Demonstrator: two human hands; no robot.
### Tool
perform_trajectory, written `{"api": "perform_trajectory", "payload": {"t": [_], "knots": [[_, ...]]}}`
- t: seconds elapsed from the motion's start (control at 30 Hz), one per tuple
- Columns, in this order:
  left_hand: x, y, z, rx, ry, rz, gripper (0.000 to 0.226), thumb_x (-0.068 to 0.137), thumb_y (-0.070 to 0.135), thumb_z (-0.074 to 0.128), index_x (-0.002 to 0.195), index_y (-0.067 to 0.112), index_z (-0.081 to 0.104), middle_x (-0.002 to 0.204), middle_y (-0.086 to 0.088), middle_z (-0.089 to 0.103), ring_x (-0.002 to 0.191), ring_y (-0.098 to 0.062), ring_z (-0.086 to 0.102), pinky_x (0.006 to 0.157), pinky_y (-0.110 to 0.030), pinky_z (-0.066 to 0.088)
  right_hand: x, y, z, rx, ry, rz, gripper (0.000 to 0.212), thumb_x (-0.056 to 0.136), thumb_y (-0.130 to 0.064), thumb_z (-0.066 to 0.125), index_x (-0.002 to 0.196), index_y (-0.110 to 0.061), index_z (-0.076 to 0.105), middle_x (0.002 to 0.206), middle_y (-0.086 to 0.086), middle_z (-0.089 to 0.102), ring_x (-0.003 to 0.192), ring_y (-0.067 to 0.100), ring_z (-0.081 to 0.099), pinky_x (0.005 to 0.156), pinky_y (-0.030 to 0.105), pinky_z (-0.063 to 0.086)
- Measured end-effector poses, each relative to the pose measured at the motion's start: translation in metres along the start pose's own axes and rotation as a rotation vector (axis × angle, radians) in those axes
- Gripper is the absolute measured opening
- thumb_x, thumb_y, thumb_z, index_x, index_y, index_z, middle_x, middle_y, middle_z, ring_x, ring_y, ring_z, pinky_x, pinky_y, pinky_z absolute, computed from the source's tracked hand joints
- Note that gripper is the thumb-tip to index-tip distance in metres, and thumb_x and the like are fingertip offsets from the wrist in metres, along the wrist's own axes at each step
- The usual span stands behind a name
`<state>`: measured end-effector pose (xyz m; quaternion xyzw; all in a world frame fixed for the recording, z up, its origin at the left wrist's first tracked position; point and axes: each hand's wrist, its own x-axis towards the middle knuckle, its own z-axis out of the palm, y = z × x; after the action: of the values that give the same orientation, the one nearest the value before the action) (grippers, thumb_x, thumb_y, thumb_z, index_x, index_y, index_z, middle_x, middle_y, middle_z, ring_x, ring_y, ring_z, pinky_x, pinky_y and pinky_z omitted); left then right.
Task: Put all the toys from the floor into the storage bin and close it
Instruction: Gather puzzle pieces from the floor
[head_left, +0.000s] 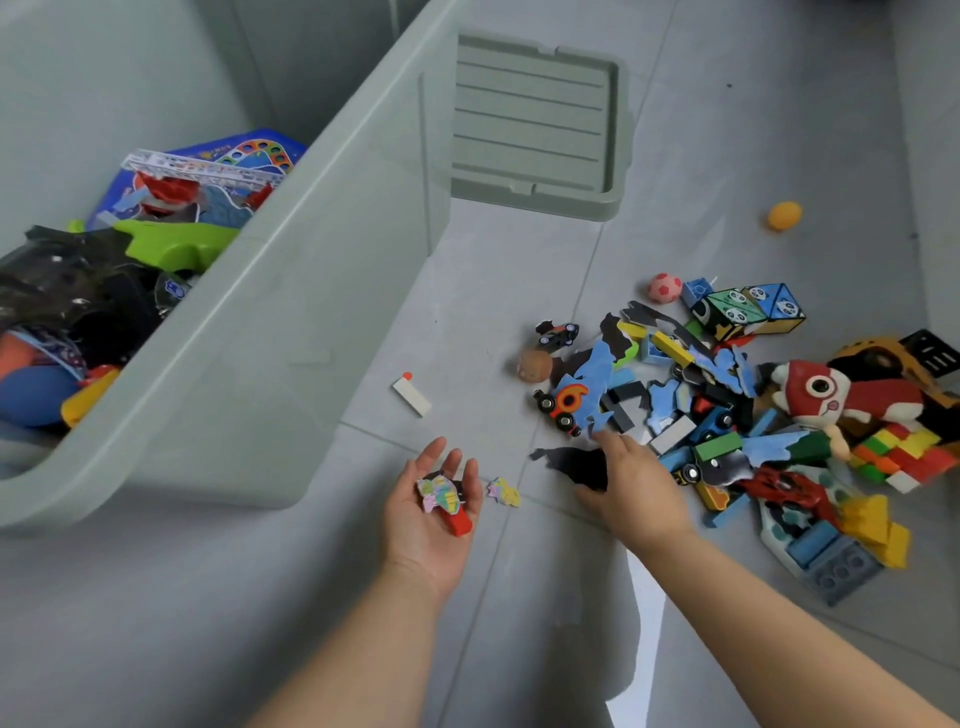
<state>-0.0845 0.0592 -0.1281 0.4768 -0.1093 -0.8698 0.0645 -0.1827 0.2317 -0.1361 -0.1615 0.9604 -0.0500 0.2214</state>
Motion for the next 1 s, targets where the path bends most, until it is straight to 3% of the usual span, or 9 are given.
{"api": "perform_trajectory", "payload": {"t": [0.13,0.27,0.37,0.53,0.63,0.77,0.87,0.93,1.0], "knots": [[0.0,-0.005,-0.003,-0.007,-0.034,-0.029,0.041,0.098,0.041,0.034,0.098,0.014,0.065,0.102,-0.009,0.059,0.094,-0.027,0.059,0.083,-0.042,0.049,-0.016,-0.028,-0.014,0.436,0.021,0.058,0.068,0.075,-0.041,0.07,0.129,-0.017,0.038,0.104,-0.001,0.054,0.093,0.016,0.052,0.074,0.028,0.045],[0.0,-0.005,0.0,-0.077,-0.128,-0.077,0.052,0.095,0.05,0.028,0.106,0.014,0.064,0.101,-0.012,0.063,0.091,-0.029,0.059,0.081,-0.042,0.049,-0.047,-0.075,-0.014,0.683,0.018,-0.152,0.033,0.08,-0.045,0.063,0.105,-0.024,0.054,0.097,-0.008,0.053,0.087,0.005,0.051,0.072,0.015,0.039],[0.003,0.001,0.0,-0.106,-0.137,-0.061,0.046,0.096,0.04,0.03,0.103,0.012,0.066,0.099,-0.012,0.064,0.086,-0.028,0.06,0.072,-0.039,0.054,-0.045,-0.072,-0.004,0.619,0.095,-0.166,0.017,0.09,-0.041,0.051,0.098,-0.026,0.056,0.099,-0.009,0.05,0.085,0.004,0.051,0.071,0.011,0.04],[0.006,0.013,-0.01,-0.086,-0.122,-0.045,0.045,0.095,0.045,0.037,0.098,0.011,0.067,0.098,-0.012,0.064,0.088,-0.029,0.06,0.081,-0.044,0.048,-0.019,-0.052,0.026,0.311,0.002,-0.212,0.041,0.093,-0.036,0.05,0.131,-0.022,0.043,0.122,-0.004,0.043,0.108,0.016,0.05,0.087,0.023,0.042],[0.008,0.017,-0.011,-0.05,-0.097,-0.022,0.051,0.093,0.054,0.036,0.097,0.013,0.066,0.098,-0.01,0.064,0.088,-0.028,0.06,0.08,-0.044,0.048,-0.006,-0.048,0.04,0.19,0.018,-0.317,0.028,0.094,-0.033,0.048,0.114,-0.015,0.056,0.111,0.004,0.052,0.101,0.023,0.051,0.08,0.03,0.044],[0.011,0.021,-0.011,-0.011,-0.095,0.002,0.062,0.088,0.066,0.032,0.096,0.014,0.065,0.1,-0.009,0.063,0.088,-0.027,0.061,0.078,-0.044,0.048,0.007,-0.04,0.031,0.283,0.071,-0.185,0.019,0.089,-0.03,0.056,0.1,-0.016,0.061,0.096,0.002,0.056,0.088,0.018,0.054,0.073,0.026,0.045],[0.011,0.022,-0.008,-0.018,-0.125,-0.015,0.073,0.081,0.075,0.027,0.098,0.015,0.065,0.101,-0.009,0.064,0.09,-0.028,0.061,0.078,-0.045,0.05,-0.005,-0.061,0.011,0.703,0.174,-0.114,0.012,0.081,-0.023,0.068,0.089,-0.021,0.059,0.088,0.0,0.058,0.075,0.007,0.051,0.067,0.015,0.042],[0.009,0.022,-0.003,0.002,-0.165,-0.027,0.08,0.073,0.081,0.026,0.101,0.016,0.065,0.102,-0.01,0.065,0.093,-0.029,0.062,0.081,-0.045,0.052,-0.022,-0.086,-0.002,0.882,0.192,-0.199,0.02,0.076,-0.019,0.073,0.086,-0.027,0.059,0.084,-0.004,0.059,0.074,0.005,0.05,0.067,0.01,0.039],[0.005,0.021,0.004,0.048,-0.2,-0.02,0.082,0.062,0.082,0.033,0.102,0.018,0.065,0.104,-0.009,0.066,0.097,-0.028,0.063,0.088,-0.043,0.049,-0.033,-0.103,-0.009,0.888,0.165,-0.319,0.025,0.071,-0.031,0.075,0.085,-0.038,0.055,0.084,-0.012,0.056,0.079,0.001,0.051,0.071,0.007,0.037]]}}
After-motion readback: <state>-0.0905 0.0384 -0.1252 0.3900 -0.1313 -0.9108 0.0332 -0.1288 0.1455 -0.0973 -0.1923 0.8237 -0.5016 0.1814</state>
